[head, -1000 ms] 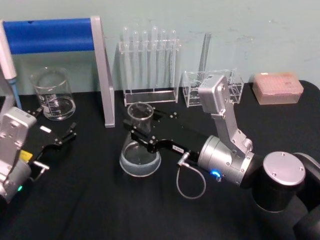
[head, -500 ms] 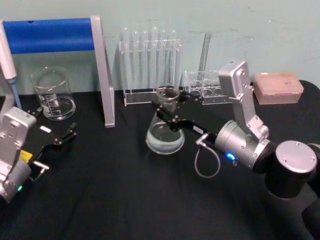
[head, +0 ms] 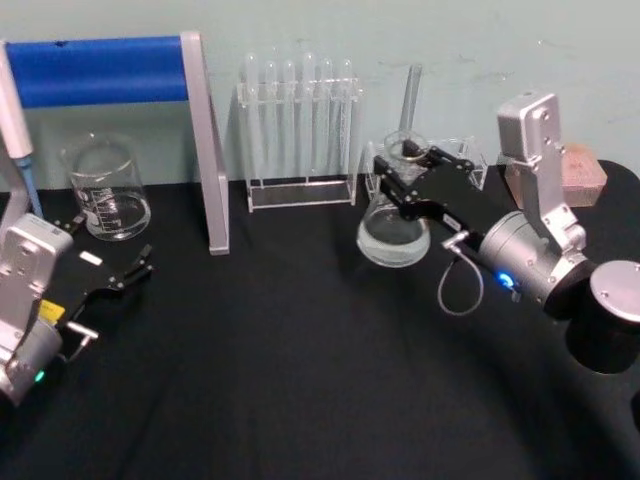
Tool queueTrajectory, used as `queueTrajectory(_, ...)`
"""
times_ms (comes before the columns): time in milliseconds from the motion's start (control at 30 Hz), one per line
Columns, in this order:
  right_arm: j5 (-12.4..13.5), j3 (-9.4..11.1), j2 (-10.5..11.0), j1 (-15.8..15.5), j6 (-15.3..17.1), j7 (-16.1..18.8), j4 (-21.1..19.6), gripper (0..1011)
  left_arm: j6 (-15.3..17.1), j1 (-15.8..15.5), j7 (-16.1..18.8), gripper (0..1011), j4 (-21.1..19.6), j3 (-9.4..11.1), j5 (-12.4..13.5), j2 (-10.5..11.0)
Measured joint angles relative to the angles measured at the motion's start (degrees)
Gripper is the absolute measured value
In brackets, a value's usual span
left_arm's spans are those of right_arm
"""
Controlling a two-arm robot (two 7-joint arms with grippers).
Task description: Grasp the erlenmeyer flask with one hand, shake it three times, then place it back.
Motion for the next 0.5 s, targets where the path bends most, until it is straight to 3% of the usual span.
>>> queueTrajectory(200,-0.89,2.02,-0.34,0.06,-0.04,-0.79,0.77,450,0.00,0.00,0.00,1001,0.00,0.00,0.00,0.00)
queueTrajectory(500,-1.55,2.93,-0.94,-0.14,0.02,-0.58,0.97,450,0.00,0.00,0.00,1001,0.00,0.00,0.00,0.00)
